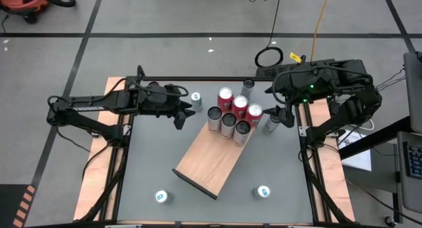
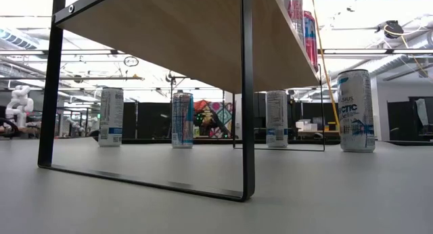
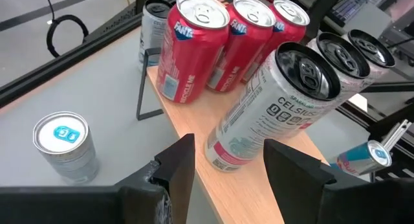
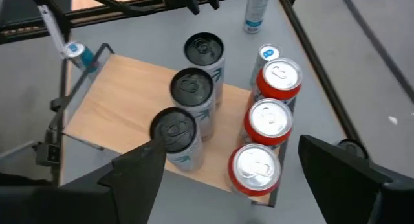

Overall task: Place canned beverage on shelf
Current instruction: Put the white blue soda can on the shelf

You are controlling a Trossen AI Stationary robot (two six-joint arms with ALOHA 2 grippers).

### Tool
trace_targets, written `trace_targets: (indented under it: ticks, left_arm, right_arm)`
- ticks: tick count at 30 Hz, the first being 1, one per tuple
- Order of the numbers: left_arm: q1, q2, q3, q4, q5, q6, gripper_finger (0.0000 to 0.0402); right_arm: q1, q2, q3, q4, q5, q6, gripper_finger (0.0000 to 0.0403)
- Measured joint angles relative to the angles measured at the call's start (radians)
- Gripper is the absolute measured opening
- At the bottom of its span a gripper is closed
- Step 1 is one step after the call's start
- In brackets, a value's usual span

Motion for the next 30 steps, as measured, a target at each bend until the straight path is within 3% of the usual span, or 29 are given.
trace_targets:
  ticks: [7, 12, 18, 24, 30]
  left_arm:
    - [0.028, 0.0, 0.0, 0.001, 0.002, 0.002, 0.0184]
    - [0.058, 0.0, 0.0, 0.001, 0.076, 0.002, 0.0184]
    - [0.069, 0.0, 0.0, 0.0, 0.158, 0.068, 0.0184]
    - [0.068, -0.003, 0.0, -0.033, 0.192, 0.114, 0.0184]
    - [0.068, -0.013, -0.001, -0.098, 0.217, 0.116, 0.0184]
  right_arm:
    - [-0.006, -0.001, 0.0, 0.0, 0.01, 0.121, 0.0325]
    - [-0.006, -0.002, 0.0, 0.0, 0.007, 0.226, 0.0325]
    - [-0.006, -0.004, 0.0, 0.0, -0.046, 0.212, 0.0325]
    - [-0.007, -0.023, -0.004, 0.002, 0.004, 0.208, 0.0325]
    - [-0.013, -0.113, -0.164, 0.002, 0.06, 0.278, 0.0325]
